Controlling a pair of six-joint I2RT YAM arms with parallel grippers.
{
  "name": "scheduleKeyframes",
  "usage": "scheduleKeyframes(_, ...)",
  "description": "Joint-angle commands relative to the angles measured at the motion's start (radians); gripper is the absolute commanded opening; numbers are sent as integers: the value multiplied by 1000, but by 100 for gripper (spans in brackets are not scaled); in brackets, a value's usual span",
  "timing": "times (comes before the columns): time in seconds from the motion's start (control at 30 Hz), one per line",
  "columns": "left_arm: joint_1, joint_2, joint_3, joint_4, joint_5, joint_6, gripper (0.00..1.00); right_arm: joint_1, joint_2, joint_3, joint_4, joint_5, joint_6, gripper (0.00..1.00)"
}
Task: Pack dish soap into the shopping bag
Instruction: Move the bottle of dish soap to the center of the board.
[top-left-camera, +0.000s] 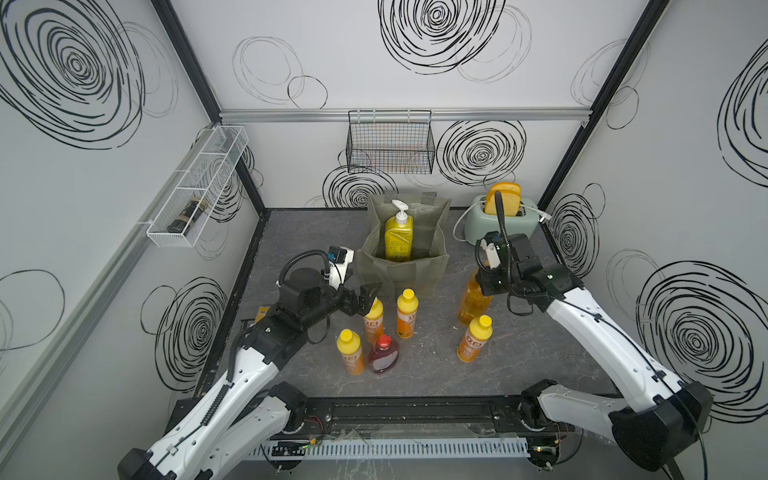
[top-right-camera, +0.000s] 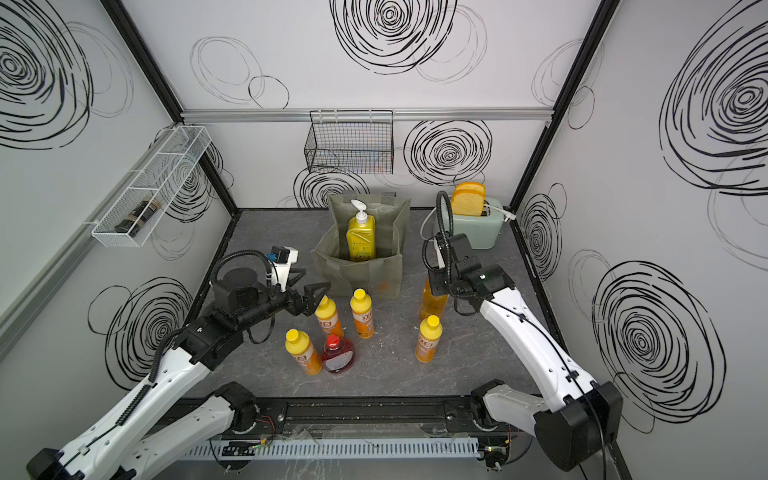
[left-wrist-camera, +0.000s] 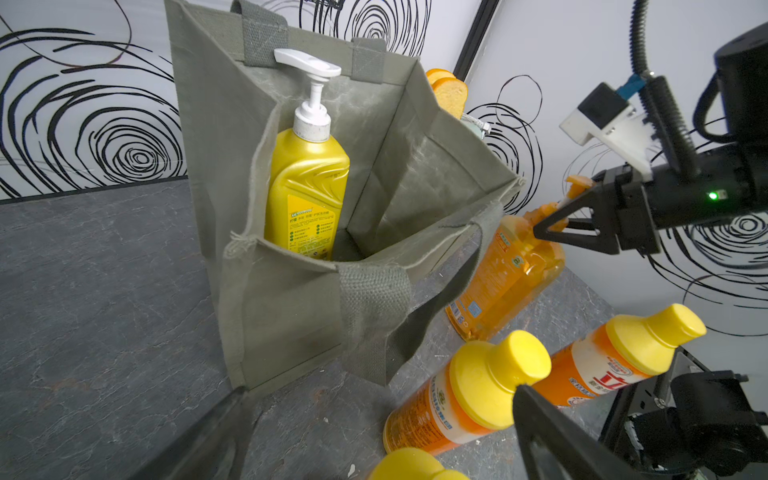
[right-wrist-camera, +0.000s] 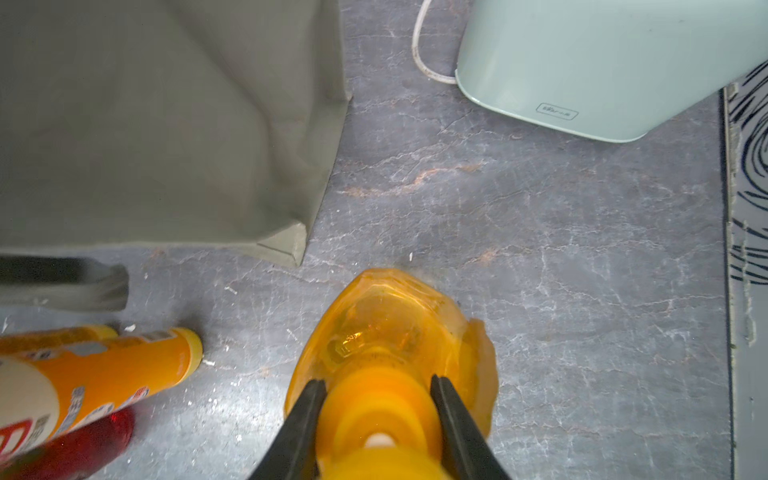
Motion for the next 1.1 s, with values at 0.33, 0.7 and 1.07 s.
scheduleKeyframes(0.33, -11, -23, -25, 17, -60, 6, 100, -30, 204, 187, 424, 68, 144, 11)
scheduleKeyframes(0.7, -11, -7, -32, 33, -60, 6, 100, -15, 256, 206, 449, 42, 124, 40)
scheduleKeyframes(1.07, -7, -25, -40, 29, -61, 8, 100, -19, 186, 267, 400, -140, 88, 75)
